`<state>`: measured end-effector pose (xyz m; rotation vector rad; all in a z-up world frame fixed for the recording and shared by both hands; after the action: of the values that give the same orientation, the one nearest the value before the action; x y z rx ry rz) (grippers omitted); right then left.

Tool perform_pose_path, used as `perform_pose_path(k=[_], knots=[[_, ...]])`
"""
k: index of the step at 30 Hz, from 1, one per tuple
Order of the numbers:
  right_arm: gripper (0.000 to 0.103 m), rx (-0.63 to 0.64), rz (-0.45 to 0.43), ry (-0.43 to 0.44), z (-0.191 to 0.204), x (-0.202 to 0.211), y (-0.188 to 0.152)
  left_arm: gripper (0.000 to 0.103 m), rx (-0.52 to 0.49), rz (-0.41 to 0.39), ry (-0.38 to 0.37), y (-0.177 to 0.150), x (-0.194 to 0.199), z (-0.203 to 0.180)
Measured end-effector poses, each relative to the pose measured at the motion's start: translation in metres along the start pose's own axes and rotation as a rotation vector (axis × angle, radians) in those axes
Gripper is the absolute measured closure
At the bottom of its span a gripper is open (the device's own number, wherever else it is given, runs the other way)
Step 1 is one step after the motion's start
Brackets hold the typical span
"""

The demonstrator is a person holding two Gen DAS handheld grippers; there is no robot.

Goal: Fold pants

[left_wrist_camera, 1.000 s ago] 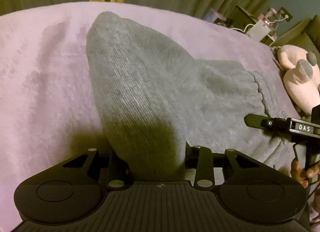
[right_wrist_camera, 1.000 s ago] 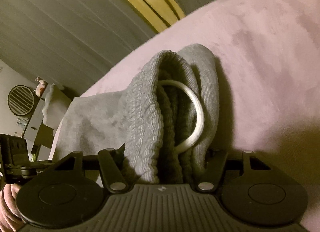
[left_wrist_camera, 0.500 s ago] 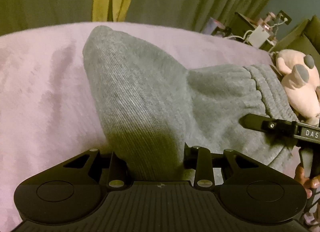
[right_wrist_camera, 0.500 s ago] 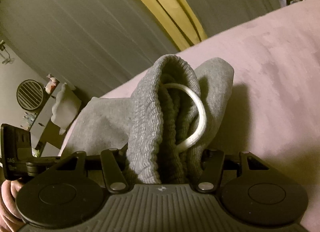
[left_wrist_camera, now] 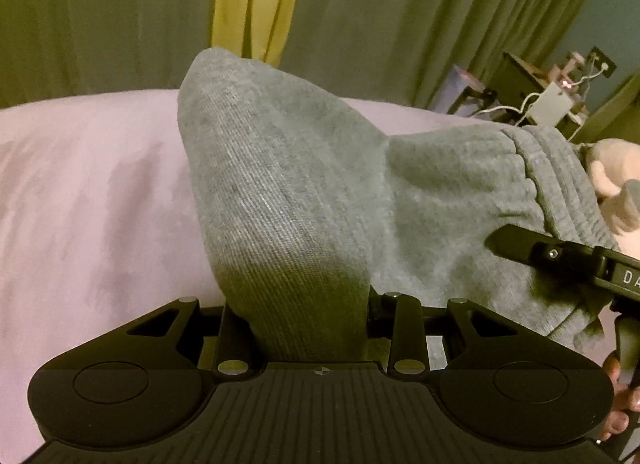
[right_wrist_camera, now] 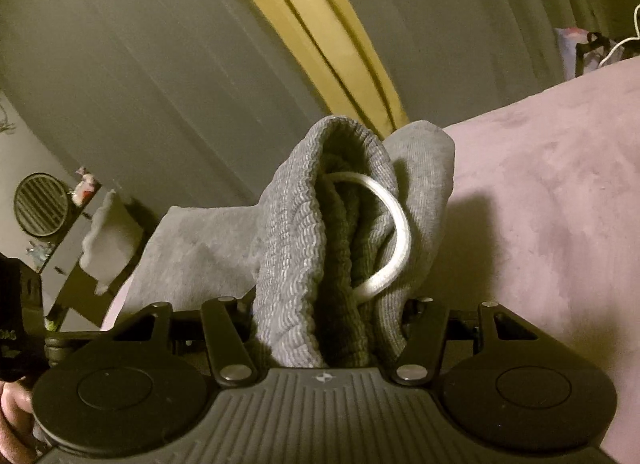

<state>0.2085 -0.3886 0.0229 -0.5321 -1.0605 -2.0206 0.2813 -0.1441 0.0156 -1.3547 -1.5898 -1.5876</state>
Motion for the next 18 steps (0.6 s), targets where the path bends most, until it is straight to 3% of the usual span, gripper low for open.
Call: perform_pose_path(k=[10, 15, 18], knots=[[0.045, 0.015, 0.011, -0.097, -0.012, -0.034, 0.015, 0.065, -0.032, 0.022, 0.039, 0.013, -0.043, -0.01], [0.043, 0.018, 0.019, -0.148, -0.017, -0.05, 0.018, 0.061, -0.032, 0.016, 0.059, 0.009, -0.052, 0.002], [0.042, 0.028, 0.025, -0.172, -0.019, -0.055, 0.016, 0.053, -0.017, 0.023, 0.053, 0.011, -0.053, 0.01]])
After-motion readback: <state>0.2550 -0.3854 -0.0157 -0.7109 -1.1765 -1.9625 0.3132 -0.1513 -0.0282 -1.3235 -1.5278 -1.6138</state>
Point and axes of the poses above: each gripper's, at about its wrist camera, not at the fingertips, and x roughly against the way its jaws point, z to its left, y to its top, the point moved 2 cm from there along -x, roughly the way its jaws point, and after that the axes turned 9 degrees about z, right-handed, at the moved point
